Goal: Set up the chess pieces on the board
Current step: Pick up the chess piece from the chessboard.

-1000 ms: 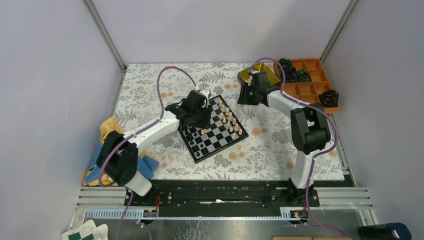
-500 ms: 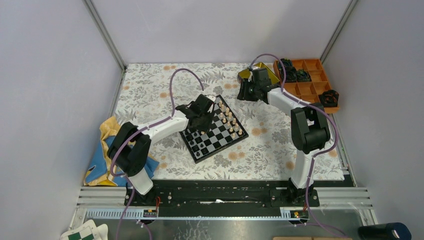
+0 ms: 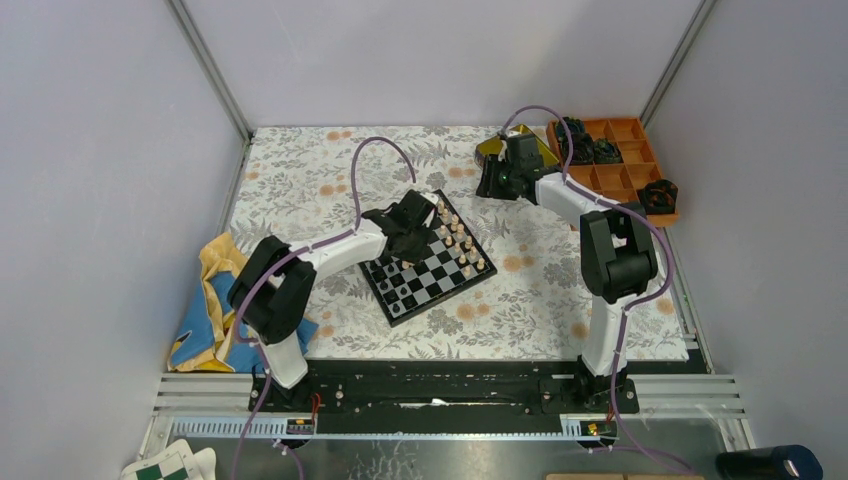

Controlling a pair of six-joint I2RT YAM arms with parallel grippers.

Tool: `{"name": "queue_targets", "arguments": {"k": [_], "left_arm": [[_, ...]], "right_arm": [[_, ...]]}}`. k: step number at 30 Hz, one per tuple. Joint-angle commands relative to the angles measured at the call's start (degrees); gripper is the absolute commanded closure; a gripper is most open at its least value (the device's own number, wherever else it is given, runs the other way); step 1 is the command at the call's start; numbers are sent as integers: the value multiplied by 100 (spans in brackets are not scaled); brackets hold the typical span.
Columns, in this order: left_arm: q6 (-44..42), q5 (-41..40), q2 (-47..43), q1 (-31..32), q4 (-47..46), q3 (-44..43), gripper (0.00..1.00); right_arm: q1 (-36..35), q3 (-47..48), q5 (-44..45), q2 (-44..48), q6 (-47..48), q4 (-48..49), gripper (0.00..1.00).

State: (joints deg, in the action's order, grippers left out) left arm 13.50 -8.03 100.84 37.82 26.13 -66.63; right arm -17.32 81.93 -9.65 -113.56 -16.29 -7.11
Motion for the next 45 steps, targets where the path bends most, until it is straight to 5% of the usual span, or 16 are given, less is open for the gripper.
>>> {"name": "queue_targets", "arguments": {"k": [1,29,45], "left_arm": [[-110,-169,121,64,-294,-216,54],[-33,-394,49,146,-17,-349,81],[-100,-861,402,132,522,-1933,100]], "right_arm": [[72,312,-67,-55,74,26,50],[146,104,-120,-9,38,138,50],[167,65,-30,94,23,174,50]]}}
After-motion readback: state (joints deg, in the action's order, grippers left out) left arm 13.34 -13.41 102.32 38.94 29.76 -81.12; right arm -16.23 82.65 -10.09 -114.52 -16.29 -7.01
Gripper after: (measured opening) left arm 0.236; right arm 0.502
